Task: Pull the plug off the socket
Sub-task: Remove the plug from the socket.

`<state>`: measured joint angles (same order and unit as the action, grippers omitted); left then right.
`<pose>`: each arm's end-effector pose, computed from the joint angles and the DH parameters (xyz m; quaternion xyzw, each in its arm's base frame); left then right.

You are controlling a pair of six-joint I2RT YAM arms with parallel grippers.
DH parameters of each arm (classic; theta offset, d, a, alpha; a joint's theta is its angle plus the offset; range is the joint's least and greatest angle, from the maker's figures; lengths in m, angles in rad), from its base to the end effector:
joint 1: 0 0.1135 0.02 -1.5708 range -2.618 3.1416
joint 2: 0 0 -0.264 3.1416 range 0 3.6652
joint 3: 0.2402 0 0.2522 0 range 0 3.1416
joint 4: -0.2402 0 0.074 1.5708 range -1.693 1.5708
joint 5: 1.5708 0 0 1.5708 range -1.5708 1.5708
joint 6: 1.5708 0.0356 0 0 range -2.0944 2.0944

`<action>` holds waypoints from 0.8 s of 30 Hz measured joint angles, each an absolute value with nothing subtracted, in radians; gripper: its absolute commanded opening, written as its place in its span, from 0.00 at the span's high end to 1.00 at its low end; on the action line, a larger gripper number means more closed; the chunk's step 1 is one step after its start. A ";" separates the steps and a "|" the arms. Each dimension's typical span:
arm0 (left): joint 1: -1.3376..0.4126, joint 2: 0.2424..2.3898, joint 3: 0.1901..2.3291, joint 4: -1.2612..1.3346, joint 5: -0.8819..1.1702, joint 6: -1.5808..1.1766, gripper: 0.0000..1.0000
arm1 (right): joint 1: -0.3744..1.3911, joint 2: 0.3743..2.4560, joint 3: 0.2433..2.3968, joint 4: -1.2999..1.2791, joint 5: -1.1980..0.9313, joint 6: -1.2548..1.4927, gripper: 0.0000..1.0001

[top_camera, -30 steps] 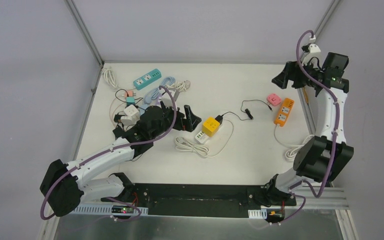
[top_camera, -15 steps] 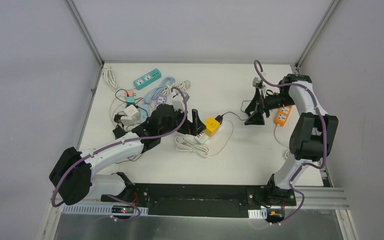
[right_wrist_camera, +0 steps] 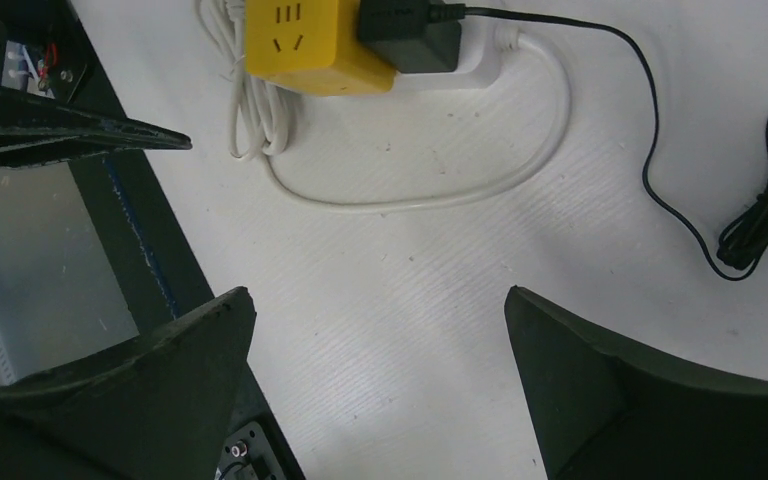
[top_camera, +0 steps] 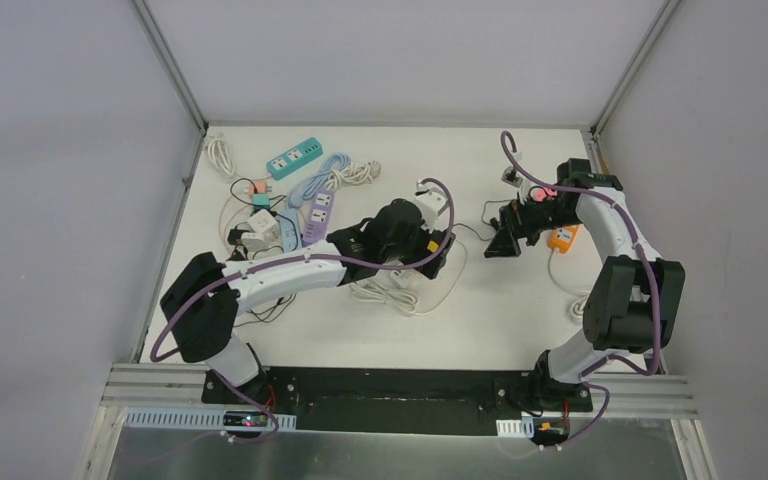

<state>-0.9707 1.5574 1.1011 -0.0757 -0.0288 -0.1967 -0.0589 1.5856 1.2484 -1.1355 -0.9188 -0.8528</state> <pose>0.2026 -0.2942 0.2678 0.3210 0.8065 -0.2631 0.4210 0.2855 0.0115 0.2579 -0.3661 0.8172 0.3783 0.2344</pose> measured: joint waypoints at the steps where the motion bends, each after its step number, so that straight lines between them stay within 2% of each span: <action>1: -0.976 1.577 1.122 -0.091 -0.036 -0.185 0.02 | -0.059 1.583 1.239 -1.112 -0.908 -0.826 0.00; 7: -0.976 1.666 1.210 -0.181 -0.081 -0.093 0.03 | -0.069 1.579 1.195 -1.025 -0.894 -0.731 0.00; 16: -0.975 1.763 1.269 -0.238 -0.077 0.015 0.14 | -0.080 1.579 1.192 -0.987 -0.894 -0.689 0.00; 22: -0.964 1.798 1.283 -0.254 -0.070 0.038 0.29 | -0.080 1.579 1.181 -0.985 -0.894 -0.682 0.00; 24: -0.958 1.803 1.285 -0.258 -0.068 0.040 0.40 | -0.080 1.579 1.180 -0.984 -0.894 -0.682 0.00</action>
